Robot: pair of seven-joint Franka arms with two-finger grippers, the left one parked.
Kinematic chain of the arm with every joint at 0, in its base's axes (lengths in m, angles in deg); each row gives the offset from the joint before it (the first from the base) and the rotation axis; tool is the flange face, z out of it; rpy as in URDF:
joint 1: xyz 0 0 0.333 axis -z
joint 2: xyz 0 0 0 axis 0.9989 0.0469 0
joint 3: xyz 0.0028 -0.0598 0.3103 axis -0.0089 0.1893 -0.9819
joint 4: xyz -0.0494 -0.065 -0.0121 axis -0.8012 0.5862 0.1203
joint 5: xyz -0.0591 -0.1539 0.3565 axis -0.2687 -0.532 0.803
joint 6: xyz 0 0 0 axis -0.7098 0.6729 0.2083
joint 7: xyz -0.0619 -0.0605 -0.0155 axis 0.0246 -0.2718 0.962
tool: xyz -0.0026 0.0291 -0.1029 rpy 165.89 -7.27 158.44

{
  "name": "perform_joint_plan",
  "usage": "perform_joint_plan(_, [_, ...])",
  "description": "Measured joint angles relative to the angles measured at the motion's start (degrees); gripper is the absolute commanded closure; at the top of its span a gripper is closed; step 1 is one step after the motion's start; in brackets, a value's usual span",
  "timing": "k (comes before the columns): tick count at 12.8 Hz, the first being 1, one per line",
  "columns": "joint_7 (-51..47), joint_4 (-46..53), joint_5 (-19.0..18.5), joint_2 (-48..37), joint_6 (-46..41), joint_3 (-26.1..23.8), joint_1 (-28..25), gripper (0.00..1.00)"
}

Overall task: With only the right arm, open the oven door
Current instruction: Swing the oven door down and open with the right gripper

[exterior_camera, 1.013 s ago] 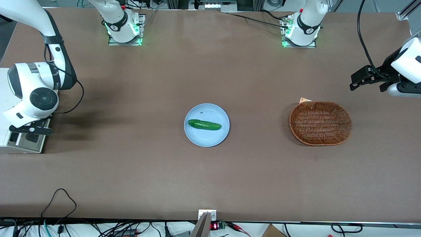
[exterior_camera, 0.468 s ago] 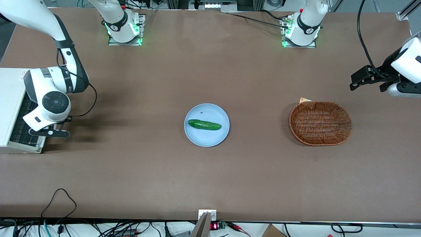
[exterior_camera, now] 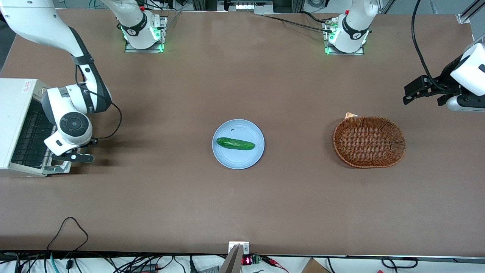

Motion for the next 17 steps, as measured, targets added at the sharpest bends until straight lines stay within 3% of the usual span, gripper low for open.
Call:
perform_joint_plan(11, [0.0, 1.0, 0.2, 5.6, 2.4, 0.2, -0.1, 0.99])
perform_joint_plan(17, [0.0, 1.0, 3.1, 6.0, 2.3, 0.6, -0.7, 0.99])
